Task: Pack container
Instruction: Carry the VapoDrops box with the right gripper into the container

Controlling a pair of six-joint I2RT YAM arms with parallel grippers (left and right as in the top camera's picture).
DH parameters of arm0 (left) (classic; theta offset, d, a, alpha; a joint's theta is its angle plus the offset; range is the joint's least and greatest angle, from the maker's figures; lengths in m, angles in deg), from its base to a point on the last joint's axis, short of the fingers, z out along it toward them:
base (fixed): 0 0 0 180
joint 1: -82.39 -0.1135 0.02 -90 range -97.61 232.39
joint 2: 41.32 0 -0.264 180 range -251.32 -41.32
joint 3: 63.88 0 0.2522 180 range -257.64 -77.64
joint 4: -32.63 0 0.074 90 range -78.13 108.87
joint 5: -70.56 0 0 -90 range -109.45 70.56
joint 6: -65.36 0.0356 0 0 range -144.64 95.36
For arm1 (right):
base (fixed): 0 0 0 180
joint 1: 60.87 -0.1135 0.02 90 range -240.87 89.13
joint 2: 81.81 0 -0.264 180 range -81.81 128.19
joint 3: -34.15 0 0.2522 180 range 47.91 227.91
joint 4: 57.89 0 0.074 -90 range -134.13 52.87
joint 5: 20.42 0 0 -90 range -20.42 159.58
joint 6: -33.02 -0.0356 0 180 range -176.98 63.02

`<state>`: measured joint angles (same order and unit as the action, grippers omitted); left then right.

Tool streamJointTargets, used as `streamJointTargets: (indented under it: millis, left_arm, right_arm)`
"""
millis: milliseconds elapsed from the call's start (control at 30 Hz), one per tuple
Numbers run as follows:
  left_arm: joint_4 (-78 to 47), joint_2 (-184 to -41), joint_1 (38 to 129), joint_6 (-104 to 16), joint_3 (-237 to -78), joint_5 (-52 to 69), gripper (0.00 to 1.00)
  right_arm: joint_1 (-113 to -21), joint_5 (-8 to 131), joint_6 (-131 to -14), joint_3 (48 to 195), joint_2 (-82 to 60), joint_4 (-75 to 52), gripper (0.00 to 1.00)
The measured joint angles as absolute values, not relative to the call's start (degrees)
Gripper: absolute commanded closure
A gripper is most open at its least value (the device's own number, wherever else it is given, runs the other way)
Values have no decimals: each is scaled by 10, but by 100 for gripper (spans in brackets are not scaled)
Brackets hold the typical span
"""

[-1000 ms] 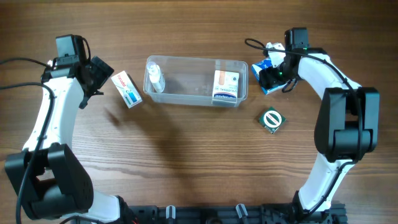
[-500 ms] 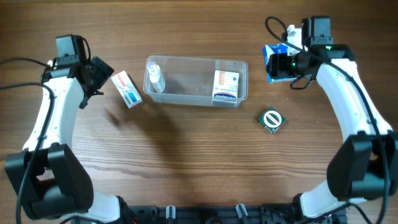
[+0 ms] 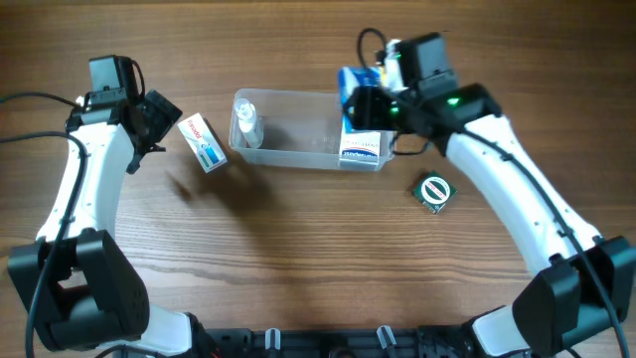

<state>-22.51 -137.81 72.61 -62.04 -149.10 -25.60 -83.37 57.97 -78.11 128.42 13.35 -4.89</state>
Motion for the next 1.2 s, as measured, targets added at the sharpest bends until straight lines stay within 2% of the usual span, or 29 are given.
streamJointTargets:
  millis: [467,1200]
  left_arm:
    - [-225,-1378,726,-620,-1491,-256,0]
    - [-225,-1378,726,-620,-1491,-256,0]
  right_arm:
    - [-955,596,-861,1284,142,-159,35]
    - [-965,668,-906,1284,263,-166,36]
